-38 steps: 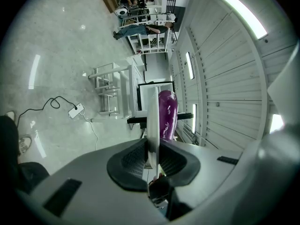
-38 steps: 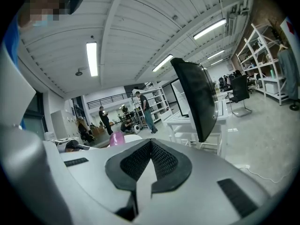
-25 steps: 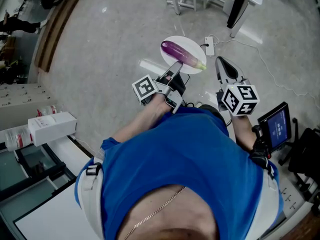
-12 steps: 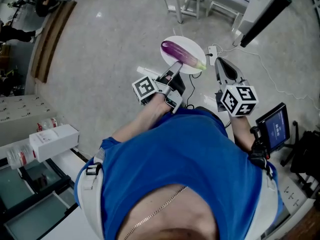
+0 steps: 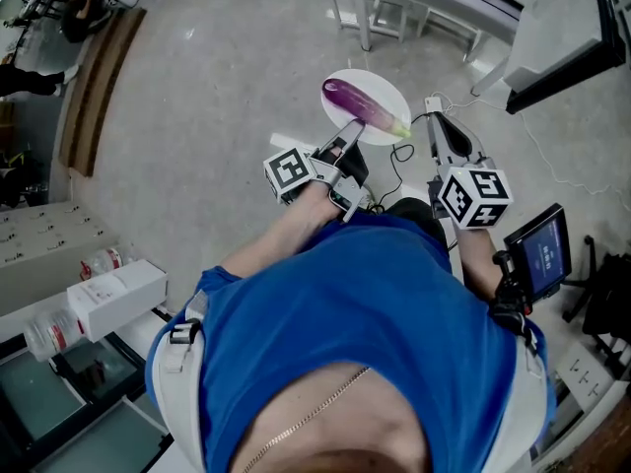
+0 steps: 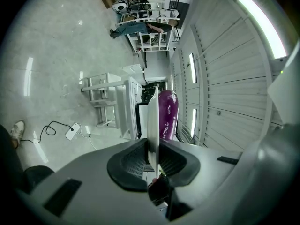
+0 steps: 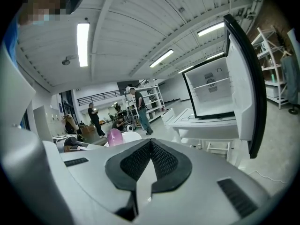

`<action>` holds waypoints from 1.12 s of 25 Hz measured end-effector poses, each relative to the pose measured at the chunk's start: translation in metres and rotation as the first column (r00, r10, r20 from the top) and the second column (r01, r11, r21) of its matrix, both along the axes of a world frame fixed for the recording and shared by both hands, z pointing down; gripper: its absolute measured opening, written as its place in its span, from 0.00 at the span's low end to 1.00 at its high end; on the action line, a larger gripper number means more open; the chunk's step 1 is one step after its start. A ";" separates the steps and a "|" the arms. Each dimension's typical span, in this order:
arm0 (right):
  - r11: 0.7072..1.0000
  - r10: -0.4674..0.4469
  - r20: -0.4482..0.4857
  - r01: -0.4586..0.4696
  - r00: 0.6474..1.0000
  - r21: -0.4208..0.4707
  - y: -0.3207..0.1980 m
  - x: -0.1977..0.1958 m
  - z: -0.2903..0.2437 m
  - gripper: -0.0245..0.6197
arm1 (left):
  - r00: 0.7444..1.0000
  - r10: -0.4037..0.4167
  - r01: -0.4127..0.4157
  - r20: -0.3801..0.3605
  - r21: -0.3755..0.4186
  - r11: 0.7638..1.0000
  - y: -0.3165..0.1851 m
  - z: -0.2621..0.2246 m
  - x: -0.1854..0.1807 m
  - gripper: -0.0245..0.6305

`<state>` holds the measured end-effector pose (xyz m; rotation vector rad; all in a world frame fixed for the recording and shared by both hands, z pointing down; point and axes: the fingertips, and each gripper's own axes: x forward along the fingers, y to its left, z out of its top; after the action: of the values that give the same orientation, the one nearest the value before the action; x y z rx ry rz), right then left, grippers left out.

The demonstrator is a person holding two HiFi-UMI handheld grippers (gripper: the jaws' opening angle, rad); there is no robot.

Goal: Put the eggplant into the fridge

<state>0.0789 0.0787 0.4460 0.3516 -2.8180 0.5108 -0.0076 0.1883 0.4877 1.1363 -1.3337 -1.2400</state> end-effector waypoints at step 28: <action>0.996 0.091 0.012 -0.091 0.996 -0.007 -0.092 -0.128 0.012 0.04 | 0.995 0.099 -0.099 0.011 -0.045 0.994 -0.099 0.015 -0.132 0.13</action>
<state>-0.0490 -0.0131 0.4578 0.4792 -2.8215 0.5422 -0.1395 0.0893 0.5030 1.1666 -1.2933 -1.1274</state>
